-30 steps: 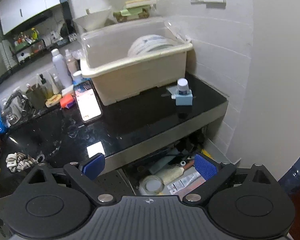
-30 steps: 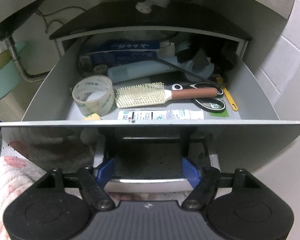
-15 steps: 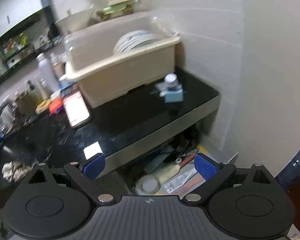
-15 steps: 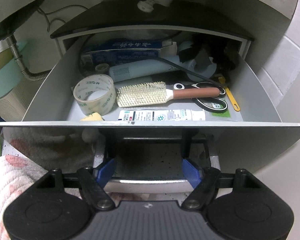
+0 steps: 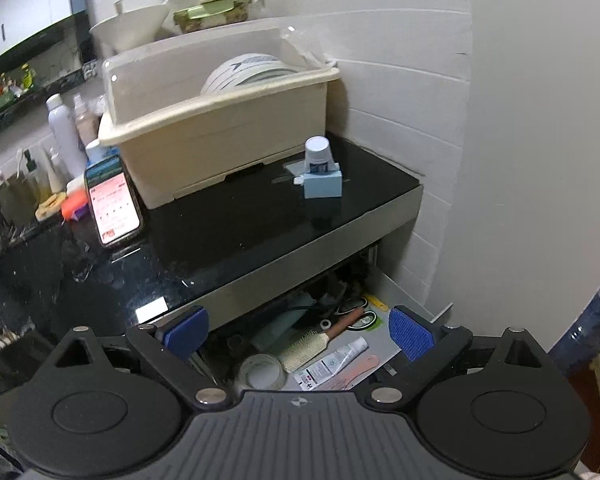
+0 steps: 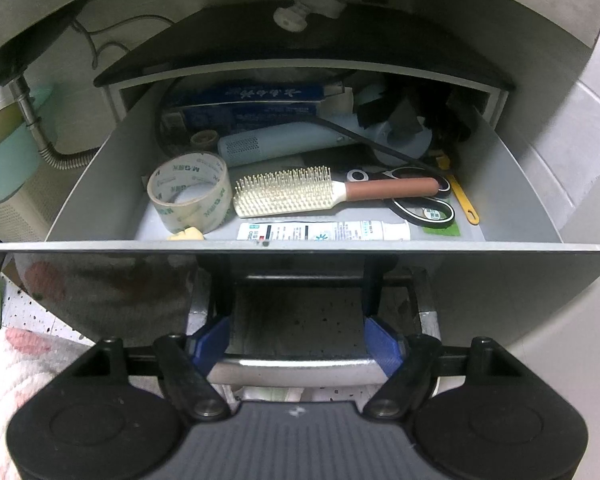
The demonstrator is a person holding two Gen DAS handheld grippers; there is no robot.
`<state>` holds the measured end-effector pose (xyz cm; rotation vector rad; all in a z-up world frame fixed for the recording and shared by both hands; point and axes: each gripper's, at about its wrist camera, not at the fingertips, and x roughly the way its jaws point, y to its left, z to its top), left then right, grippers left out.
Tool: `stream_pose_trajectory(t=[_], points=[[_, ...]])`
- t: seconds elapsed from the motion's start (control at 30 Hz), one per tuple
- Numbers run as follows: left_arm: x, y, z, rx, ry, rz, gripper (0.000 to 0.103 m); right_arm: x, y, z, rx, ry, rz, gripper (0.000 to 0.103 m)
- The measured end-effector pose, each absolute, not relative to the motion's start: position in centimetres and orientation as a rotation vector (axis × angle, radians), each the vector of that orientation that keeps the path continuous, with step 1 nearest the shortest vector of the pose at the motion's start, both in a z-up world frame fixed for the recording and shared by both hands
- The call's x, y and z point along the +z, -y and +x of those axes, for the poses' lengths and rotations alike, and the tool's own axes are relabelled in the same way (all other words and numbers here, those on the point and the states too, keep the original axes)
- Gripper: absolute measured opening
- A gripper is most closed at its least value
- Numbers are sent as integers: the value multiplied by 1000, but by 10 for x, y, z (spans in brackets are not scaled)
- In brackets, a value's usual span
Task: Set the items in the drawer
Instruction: 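Push the black drawer shut with the right gripper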
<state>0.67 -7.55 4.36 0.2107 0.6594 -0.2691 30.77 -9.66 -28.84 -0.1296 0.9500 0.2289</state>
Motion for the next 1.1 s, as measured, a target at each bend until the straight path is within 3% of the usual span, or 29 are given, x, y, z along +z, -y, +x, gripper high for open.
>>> stream_pose_trajectory(t=[0.47, 1.1], points=[[-4, 39, 18, -185, -731, 76, 98, -288, 99, 298, 231, -943, -134, 75], [-60, 14, -20, -161, -687, 12, 98, -288, 97, 305, 232, -934, -134, 75]])
